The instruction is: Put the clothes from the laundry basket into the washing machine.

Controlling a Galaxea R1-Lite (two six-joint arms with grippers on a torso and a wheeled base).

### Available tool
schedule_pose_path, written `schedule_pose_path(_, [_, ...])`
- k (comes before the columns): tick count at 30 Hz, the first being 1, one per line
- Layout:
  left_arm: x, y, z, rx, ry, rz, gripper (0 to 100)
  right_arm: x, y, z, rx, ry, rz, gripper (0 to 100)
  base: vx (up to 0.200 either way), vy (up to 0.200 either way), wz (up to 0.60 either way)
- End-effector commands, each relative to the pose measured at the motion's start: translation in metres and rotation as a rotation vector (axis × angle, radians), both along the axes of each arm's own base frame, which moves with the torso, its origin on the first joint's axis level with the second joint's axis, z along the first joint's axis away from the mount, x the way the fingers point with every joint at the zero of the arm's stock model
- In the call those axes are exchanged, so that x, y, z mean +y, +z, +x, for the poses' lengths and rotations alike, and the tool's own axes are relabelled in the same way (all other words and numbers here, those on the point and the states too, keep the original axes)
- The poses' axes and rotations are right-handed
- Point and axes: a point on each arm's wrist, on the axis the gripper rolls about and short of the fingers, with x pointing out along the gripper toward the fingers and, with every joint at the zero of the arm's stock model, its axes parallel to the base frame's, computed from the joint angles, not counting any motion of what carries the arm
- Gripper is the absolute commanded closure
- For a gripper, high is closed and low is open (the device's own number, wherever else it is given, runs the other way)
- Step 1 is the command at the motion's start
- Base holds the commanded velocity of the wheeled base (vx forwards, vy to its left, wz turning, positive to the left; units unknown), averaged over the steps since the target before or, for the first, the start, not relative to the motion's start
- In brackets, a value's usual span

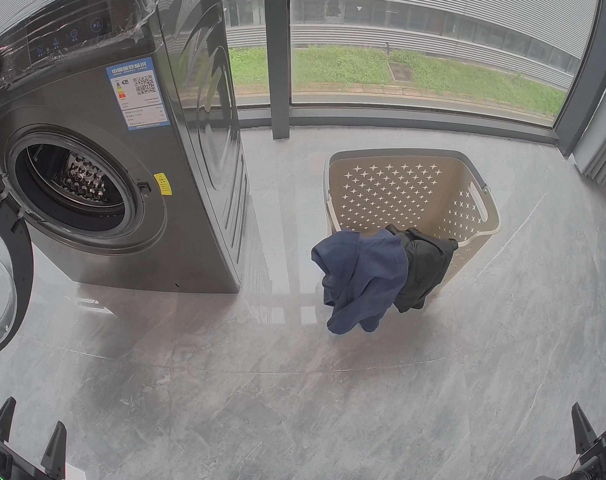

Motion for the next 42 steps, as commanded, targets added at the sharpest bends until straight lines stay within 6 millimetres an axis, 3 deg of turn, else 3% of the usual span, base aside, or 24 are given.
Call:
schedule_pose_path(1, [0.0, -0.0051, 0.0002, 0.002, 0.0, -0.001, 0, 0.0, -0.0046, 0.0006, 0.008, 0.0, -0.001, 0, 0.2, 0.0, 0.0])
schedule_pose_path(13, [0.0, -0.0051, 0.0002, 0.002, 0.0, -0.003, 0, 0.0, -0.0046, 0.0006, 0.008, 0.0, -0.001, 0, 0.05, 0.0, 0.0])
schedule_pose_path(31, [0.0, -0.0051, 0.0003, 0.004, 0.001, -0.006, 0, 0.0, -0.0046, 0.0006, 0.008, 0.0, -0.001, 0, 0.0, -0.2, 0.0])
schedule_pose_path(42, [0.0, -0.0051, 0.0003, 0.004, 0.0, -0.003, 0, 0.0, -0.0046, 0.0006, 0.008, 0.0, 0.001, 0, 0.0, 0.0, 0.0])
